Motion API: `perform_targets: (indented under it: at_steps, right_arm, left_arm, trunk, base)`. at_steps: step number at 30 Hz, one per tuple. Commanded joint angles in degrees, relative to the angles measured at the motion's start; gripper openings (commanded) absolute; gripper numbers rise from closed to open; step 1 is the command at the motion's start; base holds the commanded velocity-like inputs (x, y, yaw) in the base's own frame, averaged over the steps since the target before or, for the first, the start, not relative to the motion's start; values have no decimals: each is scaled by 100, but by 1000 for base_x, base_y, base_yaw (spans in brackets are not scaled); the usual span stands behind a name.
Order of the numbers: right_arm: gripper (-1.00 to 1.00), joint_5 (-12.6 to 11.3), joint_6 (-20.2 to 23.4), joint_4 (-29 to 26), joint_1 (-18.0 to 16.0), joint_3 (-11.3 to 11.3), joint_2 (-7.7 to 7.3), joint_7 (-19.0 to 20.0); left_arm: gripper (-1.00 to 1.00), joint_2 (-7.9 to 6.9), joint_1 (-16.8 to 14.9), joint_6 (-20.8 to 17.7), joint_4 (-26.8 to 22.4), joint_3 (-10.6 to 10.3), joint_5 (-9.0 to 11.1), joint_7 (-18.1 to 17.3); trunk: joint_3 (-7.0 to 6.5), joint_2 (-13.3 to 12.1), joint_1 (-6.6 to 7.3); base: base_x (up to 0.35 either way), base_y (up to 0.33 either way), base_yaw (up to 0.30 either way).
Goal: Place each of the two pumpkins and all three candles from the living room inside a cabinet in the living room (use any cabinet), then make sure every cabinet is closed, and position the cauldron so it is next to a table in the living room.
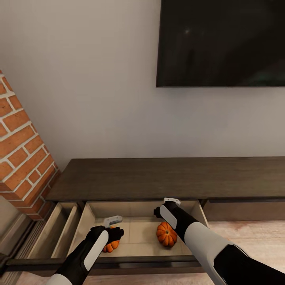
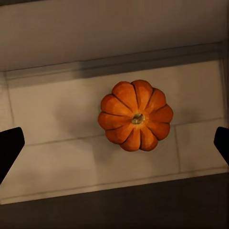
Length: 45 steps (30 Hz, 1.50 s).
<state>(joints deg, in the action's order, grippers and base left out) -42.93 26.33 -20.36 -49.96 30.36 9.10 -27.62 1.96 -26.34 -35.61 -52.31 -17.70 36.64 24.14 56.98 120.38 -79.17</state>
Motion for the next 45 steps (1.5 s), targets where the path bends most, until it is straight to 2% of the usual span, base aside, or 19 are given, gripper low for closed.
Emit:
perform_targets:
  at_steps: [1, 18, 24, 29, 45]
  right_arm:
    - [100, -48, 21, -10, -4, 48, -5, -42]
    - [100, -56, 79, -2, -4, 40, -6, -48]
    - [100, -59, 461, 17, -4, 21, -6, -59]
    - [100, -64, 603, 14, -4, 14, -5, -60]
    - [100, -66, 619, 14, -4, 13, -5, -63]
  left_arm:
    - [100, -2, -3, -8, -8, -13, 61, 56]
    - [100, -10, -3, -89, 5, 39, 131, 53]
    - [100, -25, -3, -95, 2, 68, 141, 62]
    - [100, -32, -3, -95, -3, 87, 140, 71]
    - [100, -29, 0, -95, -8, 113, 181, 76]
  trunk:
    - [-13, -39, 23]
    - [-319, -721, 397]
    - [-426, -962, 528]
    - [-516, -1162, 638]
    - [-803, -1804, 990]
  base:
    - [0, 0, 0]
    - [0, 0, 0]
    - [0, 0, 0]
    - [0, 0, 0]
    - [0, 0, 0]
